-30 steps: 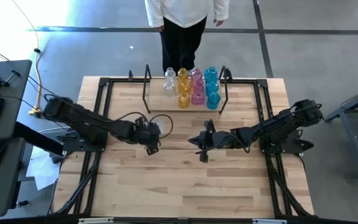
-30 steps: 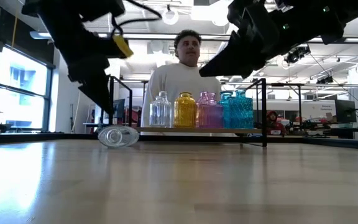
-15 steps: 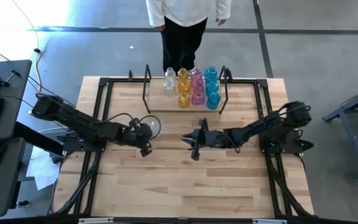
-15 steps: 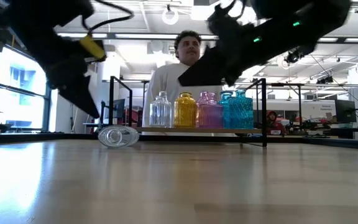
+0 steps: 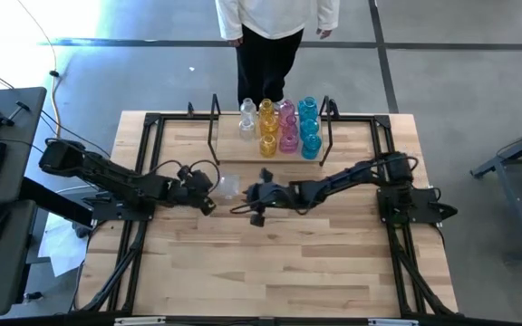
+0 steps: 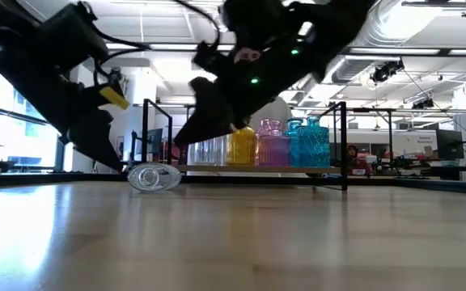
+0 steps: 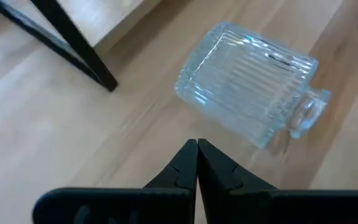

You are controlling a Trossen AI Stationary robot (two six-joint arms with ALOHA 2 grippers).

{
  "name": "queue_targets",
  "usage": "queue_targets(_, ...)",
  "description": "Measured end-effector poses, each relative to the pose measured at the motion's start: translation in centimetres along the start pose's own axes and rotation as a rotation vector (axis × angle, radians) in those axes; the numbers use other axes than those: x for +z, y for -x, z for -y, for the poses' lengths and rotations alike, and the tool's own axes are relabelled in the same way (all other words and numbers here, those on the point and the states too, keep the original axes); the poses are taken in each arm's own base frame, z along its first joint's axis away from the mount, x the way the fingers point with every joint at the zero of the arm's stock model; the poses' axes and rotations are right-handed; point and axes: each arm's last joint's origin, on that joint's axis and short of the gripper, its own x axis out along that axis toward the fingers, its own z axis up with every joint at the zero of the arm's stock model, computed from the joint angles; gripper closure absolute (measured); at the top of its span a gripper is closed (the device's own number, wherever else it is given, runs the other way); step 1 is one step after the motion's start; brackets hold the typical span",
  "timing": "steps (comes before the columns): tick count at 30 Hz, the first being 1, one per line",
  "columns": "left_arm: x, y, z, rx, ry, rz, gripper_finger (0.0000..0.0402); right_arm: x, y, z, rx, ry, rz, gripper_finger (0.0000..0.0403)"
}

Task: Sort vases onto shelf
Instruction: Put the transparent vase on the shelf aligned with the other transparent vases

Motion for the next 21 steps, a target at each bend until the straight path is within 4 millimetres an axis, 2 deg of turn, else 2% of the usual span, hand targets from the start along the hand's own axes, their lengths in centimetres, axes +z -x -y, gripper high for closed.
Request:
queue_targets(5, -0.1, -1.3, -0.8, -0.122, 0.015, -0.004, 0.0401, 0.9, -1.9, 0.4, -0.021, -0.008, -0.081, 0.0269)
queue_targets(14, 0.1, -2.8, -0.2, -0.314, 0.017, 0.013, 0.0401, 1.1, -1.7, 0.2, -0.025, 0.024, -0.103, 0.0238)
queue_targets(21, 0.5, -3.4, 0.8, -0.402, 0.027, 0.078, 0.0401, 0.2, -1.3, 0.0, -0.195, 0.135, -0.19, 0.0201)
